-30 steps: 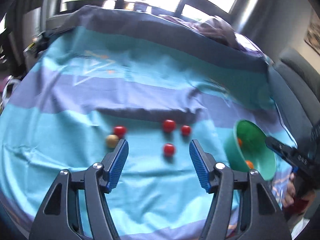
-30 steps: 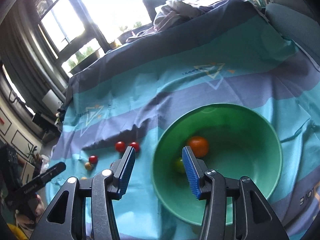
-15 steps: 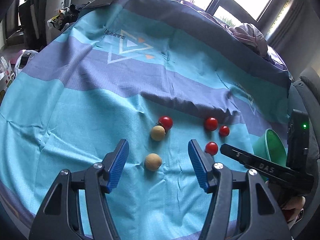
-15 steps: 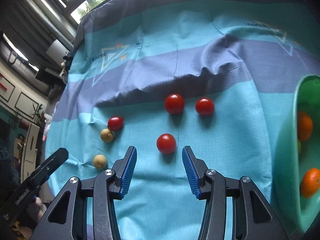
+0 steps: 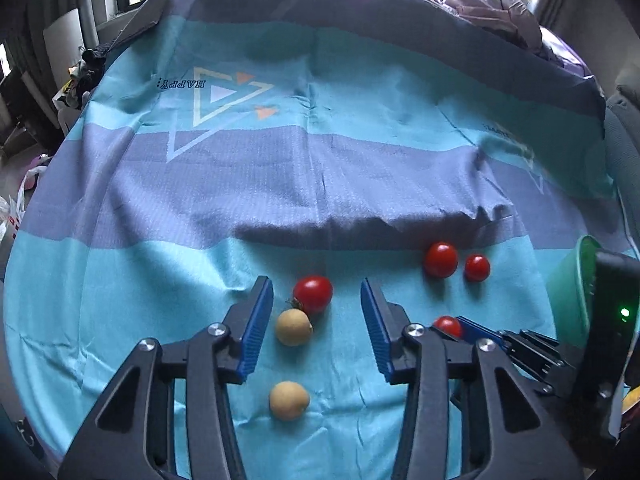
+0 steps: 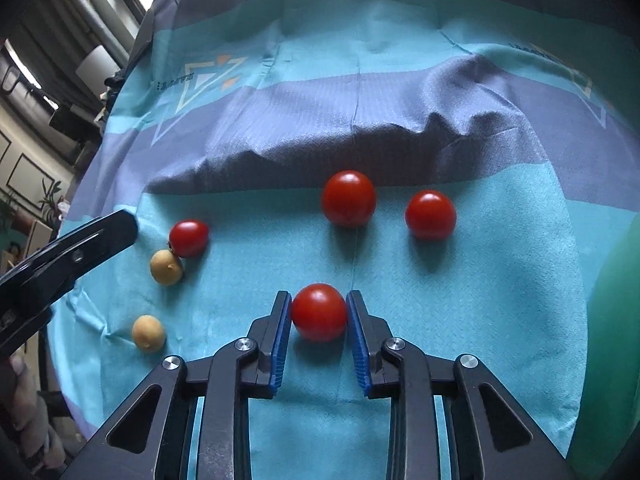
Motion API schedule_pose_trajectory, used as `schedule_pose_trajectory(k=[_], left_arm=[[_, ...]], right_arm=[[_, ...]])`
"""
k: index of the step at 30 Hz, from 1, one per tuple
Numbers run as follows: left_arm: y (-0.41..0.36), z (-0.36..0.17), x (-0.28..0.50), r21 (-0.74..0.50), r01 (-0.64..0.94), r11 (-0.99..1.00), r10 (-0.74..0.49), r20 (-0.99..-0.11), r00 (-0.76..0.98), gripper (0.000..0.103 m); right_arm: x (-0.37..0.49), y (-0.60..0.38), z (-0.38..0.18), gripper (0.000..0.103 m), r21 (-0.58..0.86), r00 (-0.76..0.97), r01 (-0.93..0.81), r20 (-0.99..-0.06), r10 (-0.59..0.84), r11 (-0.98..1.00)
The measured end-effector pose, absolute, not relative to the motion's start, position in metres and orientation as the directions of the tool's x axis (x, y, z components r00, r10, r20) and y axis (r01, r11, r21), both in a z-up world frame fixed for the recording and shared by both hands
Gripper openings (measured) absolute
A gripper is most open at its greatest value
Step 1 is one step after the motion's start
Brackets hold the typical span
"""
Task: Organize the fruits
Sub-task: 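Reach the right tool to a red cherry tomato and close on it, then carry the cherry tomato with the right tool over the green bowl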
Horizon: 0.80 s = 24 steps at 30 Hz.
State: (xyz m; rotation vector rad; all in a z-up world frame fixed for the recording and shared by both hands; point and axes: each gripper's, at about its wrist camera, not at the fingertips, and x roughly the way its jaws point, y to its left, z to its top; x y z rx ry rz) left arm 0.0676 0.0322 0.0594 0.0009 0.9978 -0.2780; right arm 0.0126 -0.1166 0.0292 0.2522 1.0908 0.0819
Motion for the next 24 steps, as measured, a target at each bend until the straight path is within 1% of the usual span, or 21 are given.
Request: schedule_pose_trajectory(k=[2,4,7,12,19,24], left_arm=[[0.027,0.048,0.077,-0.108,0.238,0.965,-0.215,-0.847,0.486,0.035],[0.024,0.034,0.085,-0.103,0.244,0.964,-0.206,-0.871,0.446,0.034],[0.029,0.021,0.094,-0.103,0.213,0.972,-0.185,-0.891,0.414,0.032],[0.031,0.013,0.103,-0.162,0.203,0.966,-0.231,-0.892,0.388,0.032],[0.024,0.009,0.1,-0.126,0.209,0.97,-0.206,-0.881,0.427,0.027],[0.023,0.021,0.087,-0.145,0.204,0.968,-0.224,-0.865,0.449,0.026]], right_arm=[[0.012,-0.116,0.03,0.03,0.232,0.462,0.054,-0.868,0.182,0.971],[0.011,-0.115,0.033,0.03,0.219,0.467,0.051,-0.868,0.17,0.974],[0.008,-0.114,0.039,0.03,0.245,0.472,0.036,-0.859,0.2,0.969],[0.004,-0.11,0.051,0.03,0.242,0.5,0.012,-0.842,0.204,0.97],[0.002,-0.112,0.055,0.03,0.245,0.514,0.017,-0.833,0.202,0.969],[-0.002,-0.118,0.059,0.03,0.258,0.529,0.027,-0.823,0.205,0.966]])
